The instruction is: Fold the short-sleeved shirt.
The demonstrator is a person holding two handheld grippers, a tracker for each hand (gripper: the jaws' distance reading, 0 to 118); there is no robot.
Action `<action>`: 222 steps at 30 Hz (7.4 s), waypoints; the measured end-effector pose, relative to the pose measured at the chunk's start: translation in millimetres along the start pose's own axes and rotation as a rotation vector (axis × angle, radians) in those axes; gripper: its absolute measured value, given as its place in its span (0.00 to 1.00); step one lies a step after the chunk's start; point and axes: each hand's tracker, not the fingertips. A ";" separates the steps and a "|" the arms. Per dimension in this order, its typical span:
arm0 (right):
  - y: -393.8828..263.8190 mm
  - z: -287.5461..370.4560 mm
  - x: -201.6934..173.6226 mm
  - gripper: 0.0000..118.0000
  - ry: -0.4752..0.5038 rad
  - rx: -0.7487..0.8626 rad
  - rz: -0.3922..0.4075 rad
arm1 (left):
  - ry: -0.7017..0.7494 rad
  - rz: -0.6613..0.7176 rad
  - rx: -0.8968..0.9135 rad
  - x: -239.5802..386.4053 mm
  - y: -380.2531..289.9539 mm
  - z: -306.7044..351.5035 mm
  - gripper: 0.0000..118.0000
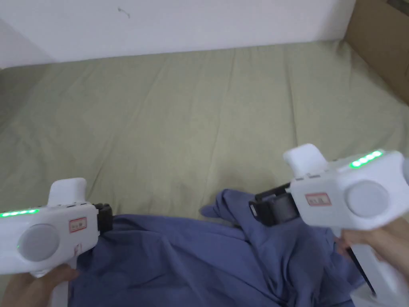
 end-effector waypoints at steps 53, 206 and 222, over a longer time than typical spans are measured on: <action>151.2 368.1 71.4 0.02 -0.012 0.657 -0.284 | 0.131 -0.065 0.627 30.9 220.4 329.5 0.01; 40.1 -33.2 110.0 0.01 -0.123 -0.061 -0.381 | 0.212 0.146 -0.253 -96.0 79.9 -91.9 0.00; 103.8 150.3 105.1 0.01 -0.149 0.261 -0.316 | 0.137 0.064 0.167 -60.4 192.1 125.6 0.00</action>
